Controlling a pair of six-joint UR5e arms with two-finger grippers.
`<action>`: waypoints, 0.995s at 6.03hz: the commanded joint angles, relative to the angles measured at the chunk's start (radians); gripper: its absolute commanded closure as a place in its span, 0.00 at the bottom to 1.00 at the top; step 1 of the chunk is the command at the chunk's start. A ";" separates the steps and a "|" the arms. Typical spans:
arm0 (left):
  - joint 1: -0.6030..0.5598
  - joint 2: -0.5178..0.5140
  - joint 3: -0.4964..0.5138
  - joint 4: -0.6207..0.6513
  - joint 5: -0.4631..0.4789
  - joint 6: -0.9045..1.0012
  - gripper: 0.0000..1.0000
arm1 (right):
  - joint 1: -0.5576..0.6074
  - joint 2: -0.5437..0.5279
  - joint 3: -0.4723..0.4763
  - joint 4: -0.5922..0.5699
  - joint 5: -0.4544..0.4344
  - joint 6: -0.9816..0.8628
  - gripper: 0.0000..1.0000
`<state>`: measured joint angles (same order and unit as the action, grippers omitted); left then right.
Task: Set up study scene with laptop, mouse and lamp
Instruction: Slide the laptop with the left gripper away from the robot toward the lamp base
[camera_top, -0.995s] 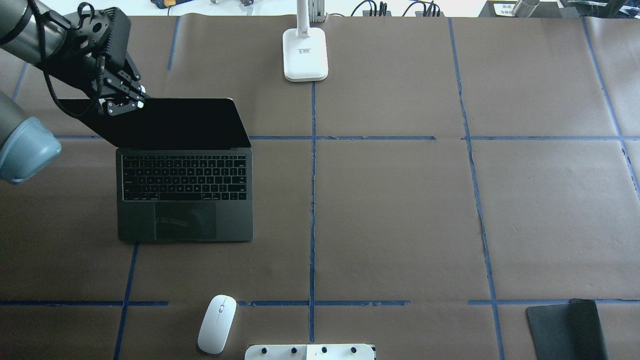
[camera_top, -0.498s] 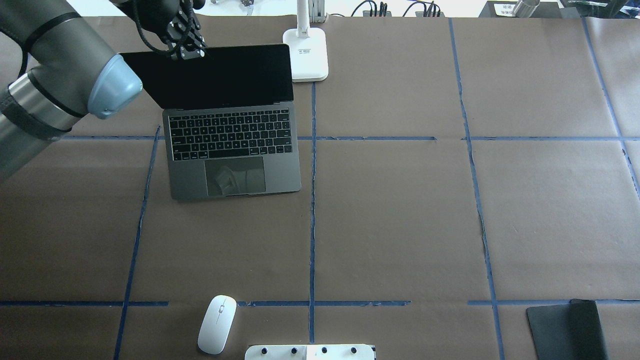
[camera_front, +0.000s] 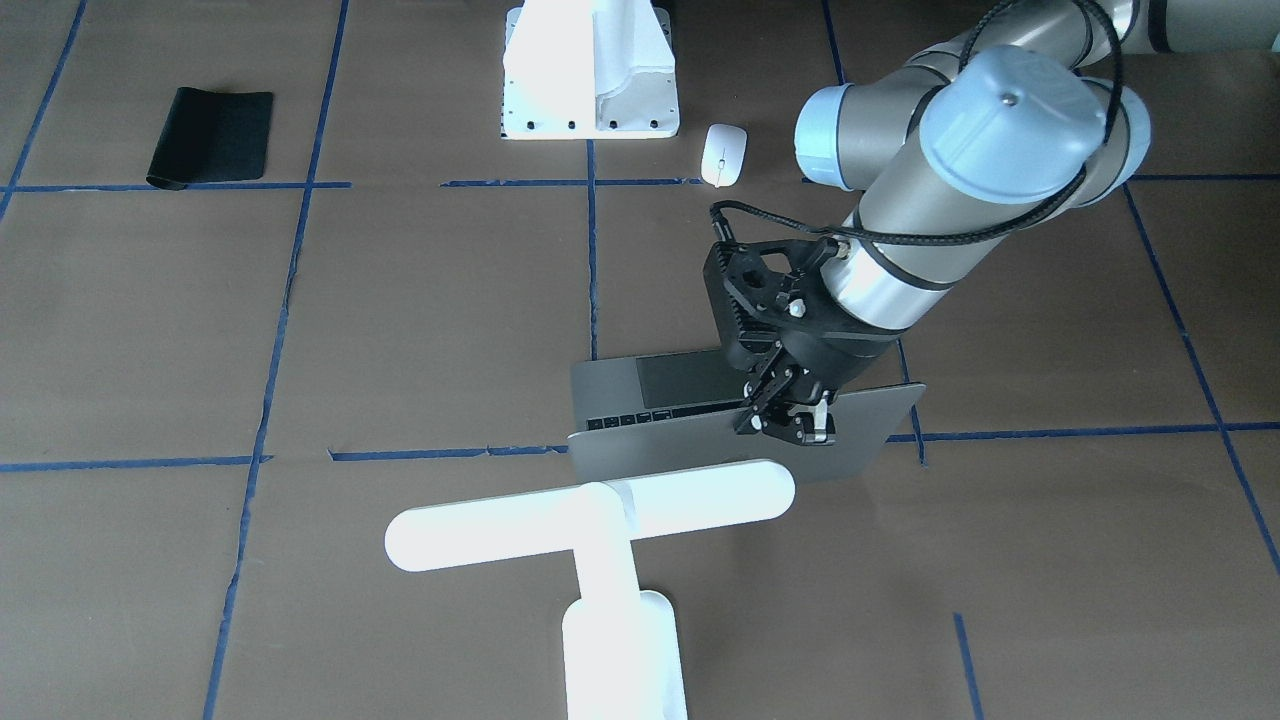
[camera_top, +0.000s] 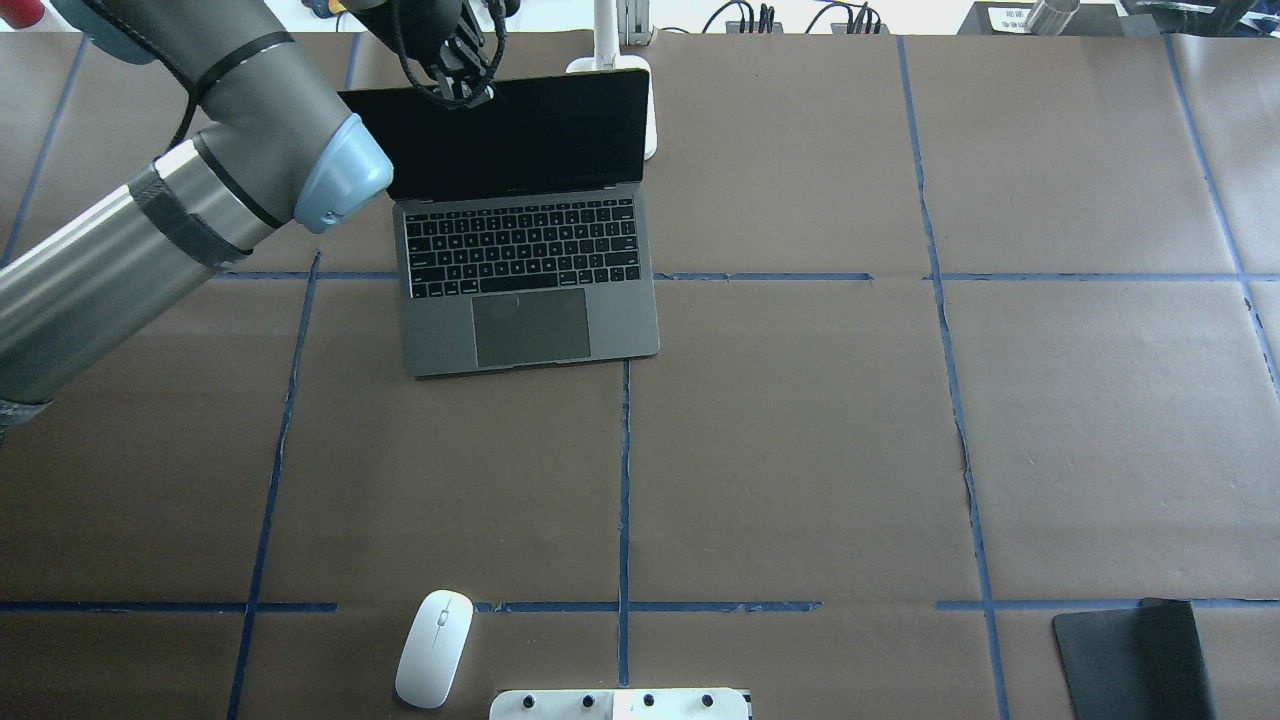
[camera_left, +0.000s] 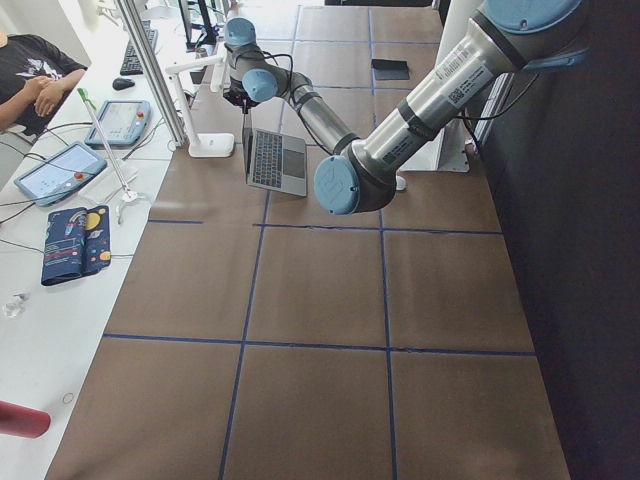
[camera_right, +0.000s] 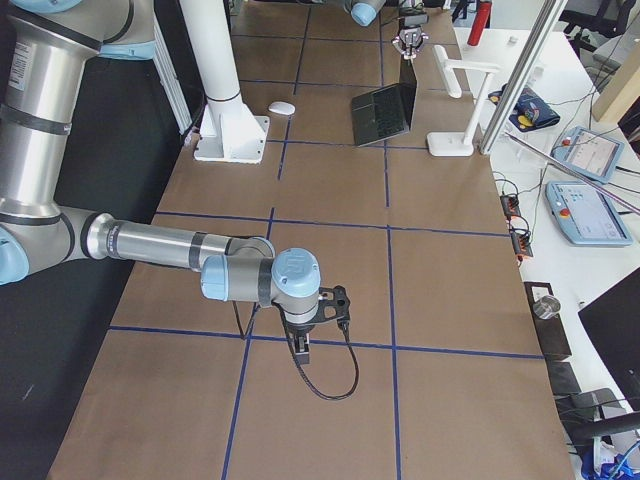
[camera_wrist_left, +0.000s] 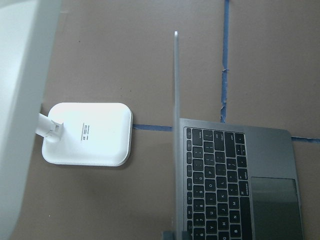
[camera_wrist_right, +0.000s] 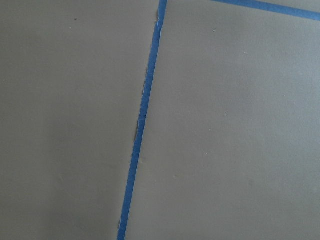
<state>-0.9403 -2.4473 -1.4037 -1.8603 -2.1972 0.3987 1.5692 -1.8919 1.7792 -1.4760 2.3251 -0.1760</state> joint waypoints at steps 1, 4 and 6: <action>0.031 -0.053 0.093 -0.086 0.053 -0.021 0.96 | 0.000 0.002 -0.010 0.000 -0.001 0.000 0.00; 0.029 -0.072 0.131 -0.119 0.056 -0.038 0.67 | 0.000 0.002 -0.014 0.000 -0.001 0.000 0.00; 0.028 -0.062 0.109 -0.119 0.056 -0.034 0.60 | 0.000 0.002 -0.014 0.000 -0.001 0.001 0.00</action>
<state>-0.9117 -2.5130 -1.2842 -1.9793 -2.1413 0.3642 1.5693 -1.8891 1.7657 -1.4757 2.3240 -0.1752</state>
